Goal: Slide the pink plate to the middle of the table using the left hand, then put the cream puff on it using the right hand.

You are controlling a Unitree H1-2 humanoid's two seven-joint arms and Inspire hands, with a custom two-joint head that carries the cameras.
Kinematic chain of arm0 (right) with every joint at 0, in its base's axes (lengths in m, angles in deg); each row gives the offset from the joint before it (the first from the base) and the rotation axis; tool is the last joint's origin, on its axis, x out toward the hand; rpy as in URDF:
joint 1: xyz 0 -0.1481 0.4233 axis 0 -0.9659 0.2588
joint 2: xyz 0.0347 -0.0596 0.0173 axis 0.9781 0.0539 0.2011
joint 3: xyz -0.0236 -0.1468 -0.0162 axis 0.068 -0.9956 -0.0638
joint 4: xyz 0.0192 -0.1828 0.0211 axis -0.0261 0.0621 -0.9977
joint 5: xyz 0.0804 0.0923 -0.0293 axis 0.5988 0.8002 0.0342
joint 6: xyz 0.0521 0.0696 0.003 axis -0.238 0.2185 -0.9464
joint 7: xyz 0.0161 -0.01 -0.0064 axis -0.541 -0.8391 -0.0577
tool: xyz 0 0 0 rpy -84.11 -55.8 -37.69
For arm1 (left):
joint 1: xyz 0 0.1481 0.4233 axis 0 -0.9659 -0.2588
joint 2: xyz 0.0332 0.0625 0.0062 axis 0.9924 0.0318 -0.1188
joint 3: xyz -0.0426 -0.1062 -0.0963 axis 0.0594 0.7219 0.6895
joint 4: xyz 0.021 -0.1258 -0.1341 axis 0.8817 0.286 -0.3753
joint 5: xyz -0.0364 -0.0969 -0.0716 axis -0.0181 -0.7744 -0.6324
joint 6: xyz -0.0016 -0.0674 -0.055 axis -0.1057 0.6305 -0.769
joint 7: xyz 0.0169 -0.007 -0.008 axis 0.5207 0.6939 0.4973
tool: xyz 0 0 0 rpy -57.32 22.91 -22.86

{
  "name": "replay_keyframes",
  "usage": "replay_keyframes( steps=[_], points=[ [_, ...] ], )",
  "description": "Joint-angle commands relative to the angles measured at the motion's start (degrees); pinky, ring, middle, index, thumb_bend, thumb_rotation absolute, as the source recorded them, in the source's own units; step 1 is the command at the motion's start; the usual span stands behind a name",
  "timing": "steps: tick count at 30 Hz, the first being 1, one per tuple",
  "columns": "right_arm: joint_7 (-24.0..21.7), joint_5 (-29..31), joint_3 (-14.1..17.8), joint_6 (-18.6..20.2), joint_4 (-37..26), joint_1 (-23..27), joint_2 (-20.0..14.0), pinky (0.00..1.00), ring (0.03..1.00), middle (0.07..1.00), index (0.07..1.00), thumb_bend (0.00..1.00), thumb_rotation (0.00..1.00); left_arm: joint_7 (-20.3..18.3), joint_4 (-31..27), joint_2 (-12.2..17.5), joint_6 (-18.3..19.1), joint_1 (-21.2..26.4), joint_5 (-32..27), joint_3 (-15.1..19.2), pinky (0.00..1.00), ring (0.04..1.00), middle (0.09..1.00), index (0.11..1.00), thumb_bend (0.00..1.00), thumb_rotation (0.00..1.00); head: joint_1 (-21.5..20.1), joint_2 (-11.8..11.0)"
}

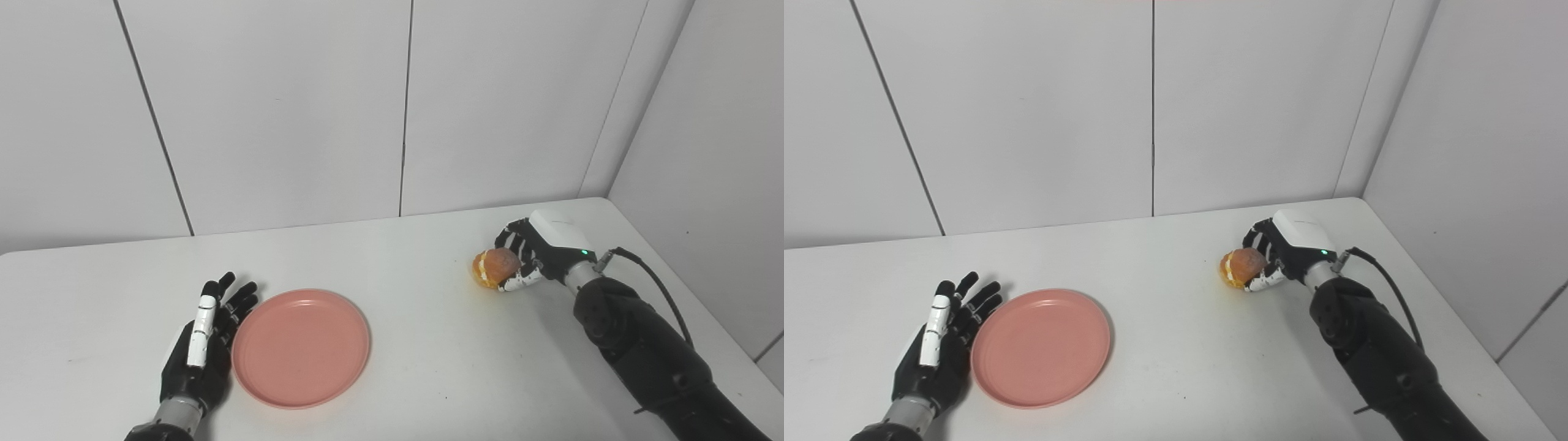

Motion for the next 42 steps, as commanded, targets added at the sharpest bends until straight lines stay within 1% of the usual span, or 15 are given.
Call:
replay_keyframes(
  steps=[1,6,12,16,19,20,21,24,25,29,31,32,37,40,42],
  points=[
    [0.8,-0.1,1.1,-2.3,-2.9,1.6,-2.0,0.36,0.441,0.453,0.528,0.53,0.01,0.0,1.2,-0.2,1.0,-0.7,0.4,-0.5,0.97,0.917,0.879,0.941,0.62,0.85,0.3,0.1],
    [0.4,0.1,1.2,-2.7,-6.9,2.4,-1.4,0.37,0.443,0.449,0.524,0.53,0.01,-0.2,1.7,-0.3,0.2,-0.7,0.5,-0.6,0.97,0.917,0.883,0.940,0.61,0.85,0.7,0.0],
    [-2.3,-0.2,0.2,-2.9,-13.4,3.8,-0.3,0.33,0.413,0.445,0.525,0.53,0.01,-0.5,1.9,-0.5,-0.8,-0.9,0.9,-1.4,0.96,0.916,0.892,0.936,0.60,0.86,2.2,0.1],
    [-4.1,-0.4,0.0,-1.9,-17.8,4.4,1.1,0.32,0.409,0.442,0.528,0.53,0.01,0.0,1.7,-1.1,-0.9,-1.1,1.1,-1.7,0.96,0.915,0.890,0.935,0.61,0.86,4.8,0.3],
    [-4.6,-0.6,-0.2,-2.7,-20.6,4.7,2.4,0.33,0.417,0.454,0.521,0.53,0.01,-0.4,2.5,-1.3,-1.5,-1.1,0.9,-1.7,0.97,0.915,0.895,0.938,0.63,0.85,6.1,0.4],
    [-4.6,-0.6,-0.1,-3.1,-21.4,4.7,2.8,0.33,0.424,0.459,0.517,0.53,0.01,-0.3,2.7,-1.5,-1.7,-1.1,1.0,-1.9,0.96,0.912,0.892,0.934,0.64,0.84,7.9,0.5],
    [-4.6,-0.6,-0.1,-3.3,-22.0,4.6,3.1,0.34,0.427,0.462,0.515,0.53,0.01,-0.3,2.8,-1.6,-1.9,-1.1,1.1,-1.9,0.95,0.910,0.890,0.932,0.65,0.84,7.9,0.5],
    [-5.1,-0.5,-0.1,-3.3,-24.4,4.4,4.0,0.35,0.441,0.465,0.516,0.53,0.01,-0.2,2.8,-1.9,-2.9,-1.4,1.9,-2.7,0.92,0.902,0.895,0.903,0.65,0.84,11.1,0.6],
    [-5.3,-0.3,0.0,-3.3,-24.9,4.3,4.3,0.35,0.442,0.464,0.517,0.53,0.01,-0.1,2.6,-2.0,-2.9,-1.5,2.1,-2.9,0.92,0.901,0.895,0.899,0.65,0.84,11.1,0.6],
    [-5.4,0.9,-0.2,-5.0,-26.3,3.2,5.1,0.36,0.448,0.464,0.520,0.53,0.01,1.1,1.8,-3.1,-2.5,-1.8,3.4,-3.7,0.91,0.892,0.886,0.882,0.64,0.84,14.9,0.8],
    [-5.6,0.9,-0.1,-5.3,-26.8,2.8,5.1,0.36,0.450,0.465,0.520,0.53,0.01,1.6,1.3,-3.7,-2.2,-2.0,4.0,-4.0,0.88,0.884,0.877,0.875,0.65,0.84,17.0,1.0],
    [-5.5,0.9,-0.2,-5.9,-26.9,2.7,5.3,0.37,0.453,0.463,0.523,0.53,0.01,2.0,1.2,-3.9,-2.0,-2.0,4.3,-4.2,0.88,0.878,0.875,0.874,0.66,0.84,17.0,1.0],
    [-5.4,1.7,-0.1,-8.7,-27.0,2.1,6.0,0.37,0.461,0.466,0.522,0.53,0.01,3.1,0.8,-5.3,-1.6,-2.1,5.8,-5.0,0.84,0.865,0.858,0.874,0.70,0.84,21.4,1.2],
    [-5.9,2.5,0.0,-9.8,-27.2,1.7,6.3,0.35,0.430,0.459,0.524,0.53,0.01,3.1,1.2,-6.0,-1.8,-2.0,6.0,-5.3,0.86,0.874,0.857,0.883,0.71,0.84,22.7,1.3],
    [-6.5,2.9,0.0,-9.9,-27.7,1.5,6.5,0.34,0.420,0.451,0.527,0.53,0.01,3.1,1.5,-6.4,-2.4,-1.9,6.4,-5.7,0.87,0.875,0.855,0.889,0.69,0.84,24.8,1.5]
  ],
)
